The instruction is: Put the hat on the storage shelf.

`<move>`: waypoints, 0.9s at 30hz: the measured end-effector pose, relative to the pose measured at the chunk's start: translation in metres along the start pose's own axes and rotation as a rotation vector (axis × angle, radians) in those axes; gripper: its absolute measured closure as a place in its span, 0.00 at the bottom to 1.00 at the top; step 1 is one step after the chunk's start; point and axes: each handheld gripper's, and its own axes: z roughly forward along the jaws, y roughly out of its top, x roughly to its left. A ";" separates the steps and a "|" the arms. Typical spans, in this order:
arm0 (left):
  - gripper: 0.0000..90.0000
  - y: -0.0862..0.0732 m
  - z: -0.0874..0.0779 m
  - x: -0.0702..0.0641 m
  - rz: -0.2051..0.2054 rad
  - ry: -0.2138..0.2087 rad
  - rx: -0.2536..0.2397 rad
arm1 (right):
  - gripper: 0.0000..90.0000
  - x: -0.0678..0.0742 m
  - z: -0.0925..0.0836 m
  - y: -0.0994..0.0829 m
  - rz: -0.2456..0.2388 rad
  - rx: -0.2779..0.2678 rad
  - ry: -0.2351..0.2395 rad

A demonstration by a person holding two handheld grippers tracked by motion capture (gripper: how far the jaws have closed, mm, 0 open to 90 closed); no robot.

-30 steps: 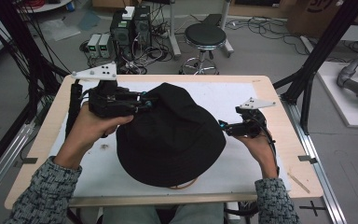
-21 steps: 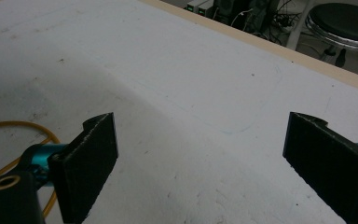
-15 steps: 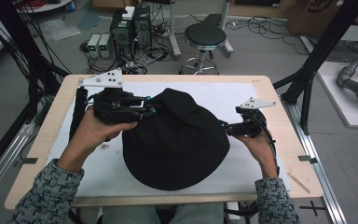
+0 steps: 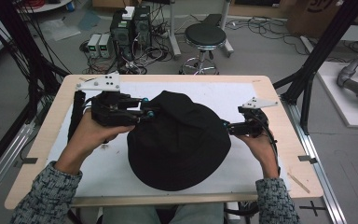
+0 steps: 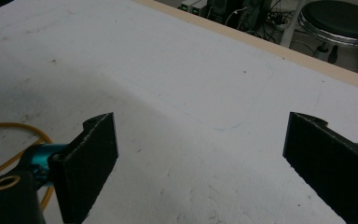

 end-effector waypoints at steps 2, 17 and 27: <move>0.76 -0.001 -0.001 0.000 0.003 0.001 0.002 | 0.11 -0.001 0.000 0.000 -0.002 0.000 -0.005; 0.74 -0.005 0.000 -0.002 -0.003 -0.013 -0.009 | 0.11 -0.002 0.000 0.000 0.002 0.002 -0.001; 0.67 -0.015 0.004 0.001 -0.016 -0.008 0.014 | 0.11 -0.002 0.000 -0.001 0.007 0.003 0.002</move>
